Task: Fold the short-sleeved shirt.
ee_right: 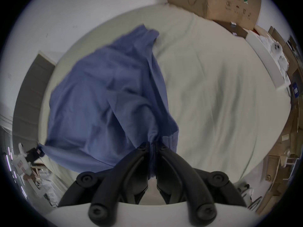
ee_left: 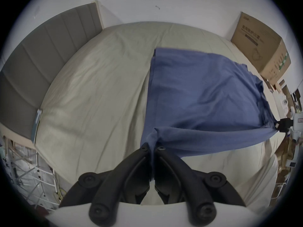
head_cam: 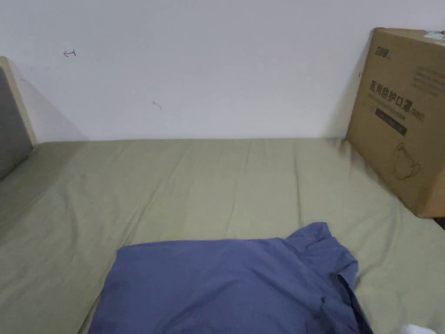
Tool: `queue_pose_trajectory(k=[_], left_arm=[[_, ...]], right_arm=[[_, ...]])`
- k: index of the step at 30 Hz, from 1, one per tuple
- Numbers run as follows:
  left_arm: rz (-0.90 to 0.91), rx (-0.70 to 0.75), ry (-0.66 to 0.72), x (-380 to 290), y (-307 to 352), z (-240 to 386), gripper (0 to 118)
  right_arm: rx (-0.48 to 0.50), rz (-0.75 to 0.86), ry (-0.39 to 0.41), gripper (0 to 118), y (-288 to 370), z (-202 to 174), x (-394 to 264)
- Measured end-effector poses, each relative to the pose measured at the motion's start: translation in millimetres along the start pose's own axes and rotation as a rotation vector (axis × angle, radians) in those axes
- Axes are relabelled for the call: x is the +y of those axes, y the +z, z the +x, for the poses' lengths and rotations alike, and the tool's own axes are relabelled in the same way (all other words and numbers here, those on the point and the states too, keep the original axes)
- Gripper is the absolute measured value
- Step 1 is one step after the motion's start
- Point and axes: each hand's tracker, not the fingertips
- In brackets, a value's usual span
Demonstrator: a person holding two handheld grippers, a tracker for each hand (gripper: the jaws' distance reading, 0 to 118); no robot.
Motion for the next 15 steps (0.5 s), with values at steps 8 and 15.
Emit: queue_pose_trajectory(k=[8,15], left_arm=[[-0.011,0.01,0.04,-40.9,22.6,-3.6,2],[0.037,-0.006,0.044,-44.2,34.9,-4.4,16]], right_arm=[[-0.006,0.018,-0.021,7,22.1,-1.7,-44.0],[-0.042,0.076,0.049,17,29.4,-14.8,-49.0]])
